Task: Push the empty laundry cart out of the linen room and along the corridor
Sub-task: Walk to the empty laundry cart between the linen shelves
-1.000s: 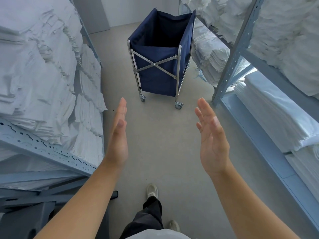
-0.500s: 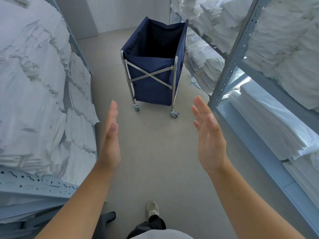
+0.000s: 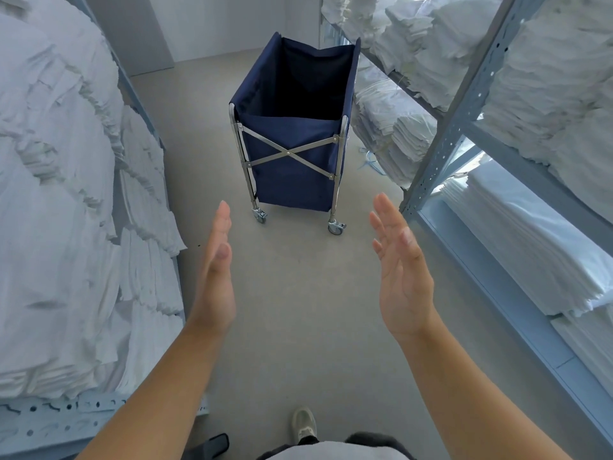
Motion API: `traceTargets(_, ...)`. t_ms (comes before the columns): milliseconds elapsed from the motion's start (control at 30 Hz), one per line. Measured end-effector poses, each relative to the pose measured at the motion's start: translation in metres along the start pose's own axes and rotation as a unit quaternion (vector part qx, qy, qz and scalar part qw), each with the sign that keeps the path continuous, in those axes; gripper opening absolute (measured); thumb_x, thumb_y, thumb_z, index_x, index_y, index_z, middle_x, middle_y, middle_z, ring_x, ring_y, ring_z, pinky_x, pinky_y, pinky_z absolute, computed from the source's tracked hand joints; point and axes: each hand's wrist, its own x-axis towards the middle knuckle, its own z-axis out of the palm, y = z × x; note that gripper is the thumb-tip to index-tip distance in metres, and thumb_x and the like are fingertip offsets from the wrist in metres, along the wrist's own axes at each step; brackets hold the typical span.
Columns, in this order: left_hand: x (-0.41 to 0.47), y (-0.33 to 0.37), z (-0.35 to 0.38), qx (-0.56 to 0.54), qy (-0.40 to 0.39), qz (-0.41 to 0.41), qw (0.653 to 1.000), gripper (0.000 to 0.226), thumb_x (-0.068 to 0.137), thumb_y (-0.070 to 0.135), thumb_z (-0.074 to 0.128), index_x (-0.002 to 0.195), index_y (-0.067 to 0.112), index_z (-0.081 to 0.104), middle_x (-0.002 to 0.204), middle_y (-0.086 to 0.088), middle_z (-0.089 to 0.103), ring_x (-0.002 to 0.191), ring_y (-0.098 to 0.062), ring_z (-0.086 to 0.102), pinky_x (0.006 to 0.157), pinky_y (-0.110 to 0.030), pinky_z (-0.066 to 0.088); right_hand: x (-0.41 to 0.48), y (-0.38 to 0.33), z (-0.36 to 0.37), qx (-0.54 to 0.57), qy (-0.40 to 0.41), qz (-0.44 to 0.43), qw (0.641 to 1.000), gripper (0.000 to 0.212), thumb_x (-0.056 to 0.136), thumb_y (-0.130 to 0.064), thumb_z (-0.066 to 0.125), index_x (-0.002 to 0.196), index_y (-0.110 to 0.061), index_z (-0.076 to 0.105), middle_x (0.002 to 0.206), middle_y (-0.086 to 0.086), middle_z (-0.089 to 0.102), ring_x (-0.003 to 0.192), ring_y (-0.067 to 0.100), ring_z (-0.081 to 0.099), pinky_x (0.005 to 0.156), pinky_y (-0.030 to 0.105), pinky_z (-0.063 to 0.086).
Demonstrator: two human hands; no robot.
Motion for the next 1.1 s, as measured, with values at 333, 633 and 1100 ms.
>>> traceTargets(333, 0.036, -0.013, -0.007, -0.003, -0.012, -0.004, 1.000, 0.085, 0.076, 0.092, 0.043, 0.148, 0.048, 0.030, 0.162, 0.027, 0.027, 0.153, 0.002, 0.021, 0.127, -0.037, 0.012, 0.033, 0.007, 0.009, 0.004, 0.016, -0.004, 1.000, 0.076, 0.077, -0.081, 0.052, 0.142, -0.040, 0.049, 0.147, -0.028, 0.051, 0.144, 0.002, 0.041, 0.109, 0.028, 0.030)
traceTargets(633, 0.080, -0.019, -0.009, 0.010, 0.003, -0.009, 1.000, 0.085, 0.078, 0.091, 0.043, 0.149, 0.048, 0.029, 0.166, 0.020, 0.025, 0.154, 0.001, 0.019, 0.129, -0.043, 0.008, 0.088, 0.023, 0.021, 0.016, 0.000, -0.001, 1.000, 0.064, 0.084, -0.067, 0.042, 0.142, -0.041, 0.048, 0.152, -0.024, 0.047, 0.144, 0.001, 0.041, 0.111, 0.029, 0.028)
traceTargets(1100, 0.176, -0.031, 0.027, 0.017, 0.027, -0.019, 0.999, 0.085, 0.074, 0.093, 0.045, 0.146, 0.050, 0.031, 0.165, 0.019, 0.026, 0.154, 0.001, 0.020, 0.129, -0.043, 0.009, 0.193, 0.033, 0.000, 0.016, -0.033, 0.011, 0.999, 0.073, 0.081, -0.082, 0.047, 0.142, -0.044, 0.047, 0.152, -0.028, 0.046, 0.145, 0.001, 0.038, 0.119, 0.035, 0.023)
